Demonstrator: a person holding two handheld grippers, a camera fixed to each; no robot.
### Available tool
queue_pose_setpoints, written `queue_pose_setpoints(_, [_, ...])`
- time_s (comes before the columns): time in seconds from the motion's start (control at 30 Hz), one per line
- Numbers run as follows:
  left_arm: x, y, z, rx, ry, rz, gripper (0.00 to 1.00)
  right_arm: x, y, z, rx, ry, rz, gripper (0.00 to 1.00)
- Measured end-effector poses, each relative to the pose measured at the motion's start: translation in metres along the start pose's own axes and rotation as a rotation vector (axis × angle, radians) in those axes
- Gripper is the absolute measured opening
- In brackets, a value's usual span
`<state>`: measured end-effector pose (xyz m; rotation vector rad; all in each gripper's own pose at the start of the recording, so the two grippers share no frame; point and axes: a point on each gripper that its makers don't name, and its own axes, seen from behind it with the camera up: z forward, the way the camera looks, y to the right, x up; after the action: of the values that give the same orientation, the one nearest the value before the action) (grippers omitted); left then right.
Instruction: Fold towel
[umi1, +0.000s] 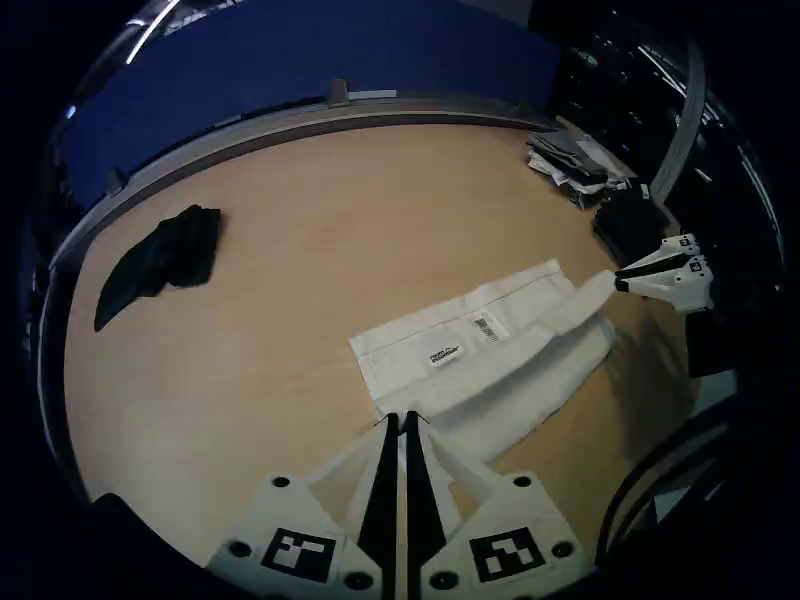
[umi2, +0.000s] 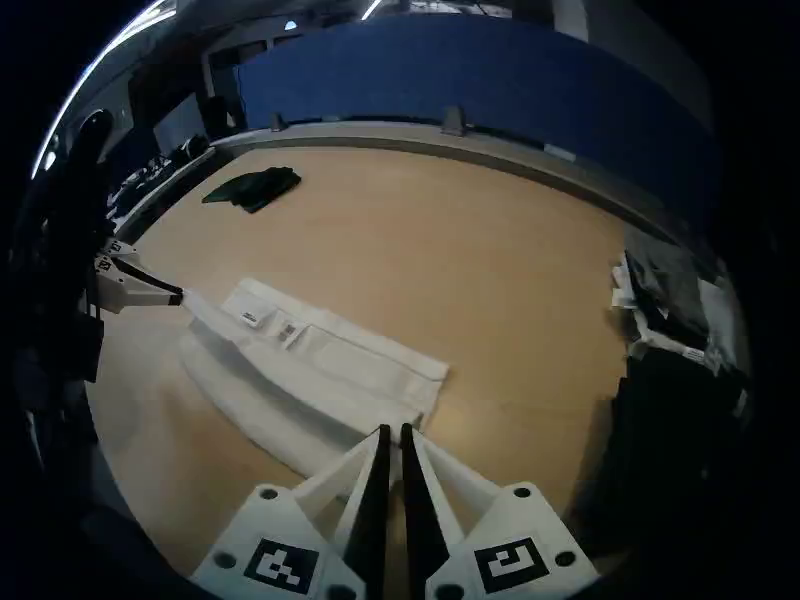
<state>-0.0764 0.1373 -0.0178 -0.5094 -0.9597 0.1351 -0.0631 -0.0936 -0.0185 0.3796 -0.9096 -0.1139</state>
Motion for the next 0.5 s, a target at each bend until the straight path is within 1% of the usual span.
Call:
queue_pose_setpoints(0.3, [-0.004,-0.005,0.013,0.010,-0.014,0.004,0.06,-0.002,0.003,0.014,-0.007,-0.015,0.003,0.08])
queue_pose_setpoints(0.5, [-0.004,-0.009,0.022,0.016,-0.016,-0.006,0.06,-0.002,0.006,0.022,-0.015,-0.021,0.005,0.08])
